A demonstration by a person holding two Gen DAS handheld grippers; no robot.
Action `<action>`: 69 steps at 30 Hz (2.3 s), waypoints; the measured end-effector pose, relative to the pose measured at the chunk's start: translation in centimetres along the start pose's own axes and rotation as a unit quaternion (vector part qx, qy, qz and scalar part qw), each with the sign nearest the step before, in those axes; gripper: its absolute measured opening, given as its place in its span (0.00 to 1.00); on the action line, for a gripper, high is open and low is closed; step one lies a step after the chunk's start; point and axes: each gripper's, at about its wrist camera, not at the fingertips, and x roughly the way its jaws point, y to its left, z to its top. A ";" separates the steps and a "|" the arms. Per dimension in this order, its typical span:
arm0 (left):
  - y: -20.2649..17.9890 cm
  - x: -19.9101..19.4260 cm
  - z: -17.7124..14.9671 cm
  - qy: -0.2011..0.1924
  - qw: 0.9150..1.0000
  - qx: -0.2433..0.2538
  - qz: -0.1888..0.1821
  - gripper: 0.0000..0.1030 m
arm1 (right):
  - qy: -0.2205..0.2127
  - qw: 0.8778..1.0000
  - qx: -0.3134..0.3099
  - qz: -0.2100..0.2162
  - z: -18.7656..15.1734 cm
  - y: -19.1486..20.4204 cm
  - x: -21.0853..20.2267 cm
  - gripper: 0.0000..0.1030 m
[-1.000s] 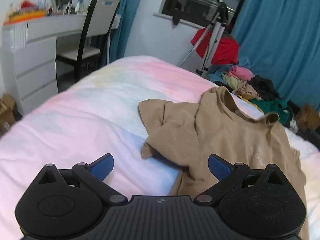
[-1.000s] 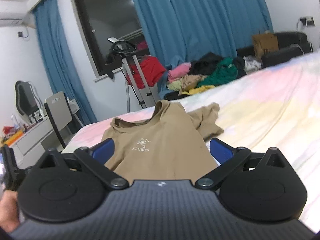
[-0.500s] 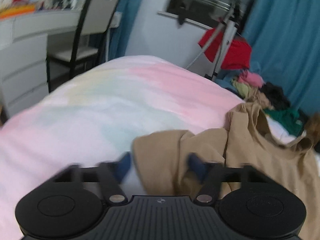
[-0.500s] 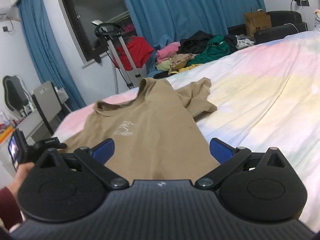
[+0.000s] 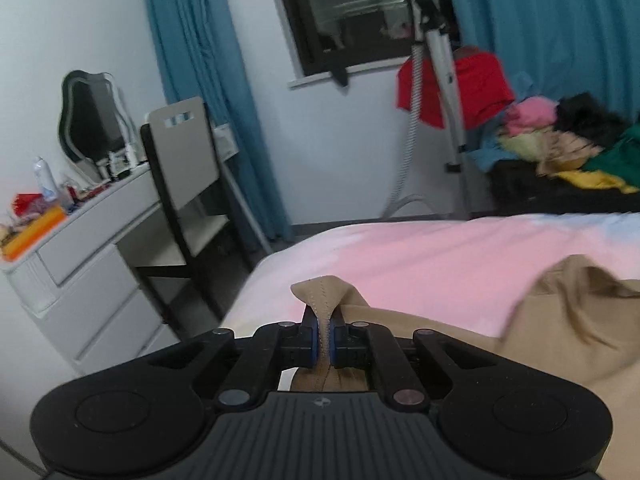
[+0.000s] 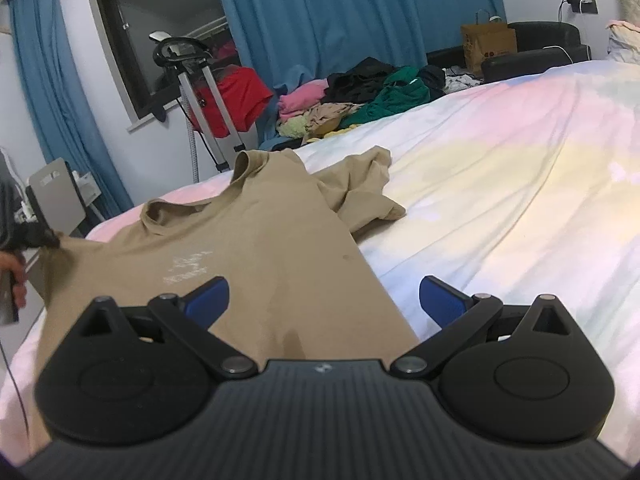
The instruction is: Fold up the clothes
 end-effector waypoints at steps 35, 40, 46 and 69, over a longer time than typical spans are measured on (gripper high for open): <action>7.0 -30.0 -24.0 0.362 0.918 0.041 -0.159 0.26 | -0.065 0.996 -0.060 -0.011 1.1 1.0 -8.9 1.00; 8.2 -31.1 -23.3 0.350 0.922 0.044 -0.161 0.04 | -0.055 0.996 -0.068 -0.021 0.9 0.8 -8.0 1.00; 12.5 -33.6 -20.7 0.322 0.934 0.036 -0.154 0.04 | -0.055 0.997 -0.061 -0.011 1.0 0.7 -7.9 1.00; 6.5 -43.5 -12.5 0.044 0.990 0.028 -0.128 0.83 | -0.071 0.995 -0.068 0.034 1.3 1.9 -8.2 1.00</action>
